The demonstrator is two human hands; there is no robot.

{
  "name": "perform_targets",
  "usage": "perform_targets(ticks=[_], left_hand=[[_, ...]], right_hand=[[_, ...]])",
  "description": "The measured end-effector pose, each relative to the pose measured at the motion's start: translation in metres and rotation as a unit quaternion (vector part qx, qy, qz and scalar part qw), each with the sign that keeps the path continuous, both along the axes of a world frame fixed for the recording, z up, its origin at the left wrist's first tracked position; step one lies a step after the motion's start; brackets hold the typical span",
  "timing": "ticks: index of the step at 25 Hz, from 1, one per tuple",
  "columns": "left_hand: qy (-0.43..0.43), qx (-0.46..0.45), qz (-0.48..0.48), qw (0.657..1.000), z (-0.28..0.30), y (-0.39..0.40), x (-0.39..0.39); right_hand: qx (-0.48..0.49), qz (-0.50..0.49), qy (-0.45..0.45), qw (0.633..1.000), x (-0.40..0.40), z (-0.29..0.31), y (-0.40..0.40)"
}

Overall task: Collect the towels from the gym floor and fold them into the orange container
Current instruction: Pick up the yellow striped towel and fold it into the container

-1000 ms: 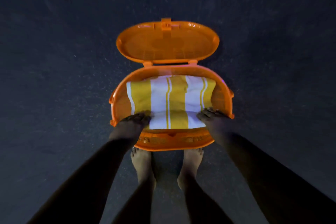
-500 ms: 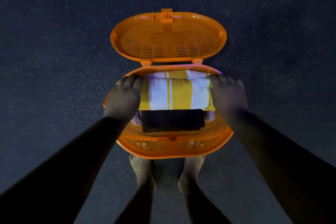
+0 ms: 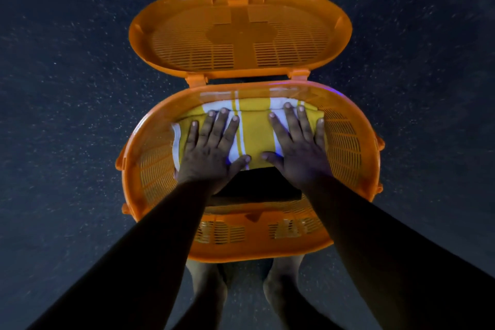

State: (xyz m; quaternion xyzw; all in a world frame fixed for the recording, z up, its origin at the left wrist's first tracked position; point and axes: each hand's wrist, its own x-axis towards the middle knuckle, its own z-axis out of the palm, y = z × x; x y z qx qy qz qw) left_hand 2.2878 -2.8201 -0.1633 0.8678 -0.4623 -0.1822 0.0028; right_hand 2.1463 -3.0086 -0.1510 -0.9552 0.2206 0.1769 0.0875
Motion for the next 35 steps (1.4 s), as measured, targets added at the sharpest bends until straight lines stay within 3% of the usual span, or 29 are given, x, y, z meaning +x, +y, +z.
perform_targets(ticks=[7,13,17,21,24,29,32,35], left_hand=[[0.016,0.002,0.001,1.0,0.01,-0.003,0.009],[0.009,-0.02,-0.006,1.0,-0.027,-0.002,0.008],[0.045,0.047,-0.013,0.998,0.007,-0.007,0.012],[0.178,0.187,0.034,0.966,0.111,-0.025,0.022],[0.201,0.228,0.038,0.952,0.235,-0.034,0.015],[0.174,0.255,-0.003,0.951,0.447,-0.033,-0.013],[0.127,0.247,-0.083,0.957,0.566,-0.035,-0.033],[0.102,0.209,-0.197,0.952,0.652,-0.041,-0.061]], right_hand=[[0.018,-0.03,0.015,0.999,0.003,0.009,-0.001],[0.033,-0.04,-0.018,0.998,-0.003,-0.03,0.0],[0.076,-0.056,0.048,0.994,0.007,0.004,-0.002],[0.153,-0.126,0.147,0.969,0.015,0.099,0.003],[0.195,-0.184,0.183,0.946,0.003,0.218,0.011],[0.215,-0.272,0.173,0.922,-0.046,0.434,0.027],[0.194,-0.349,0.127,0.908,-0.096,0.557,0.048],[0.174,-0.429,0.092,0.882,-0.144,0.644,0.079]])
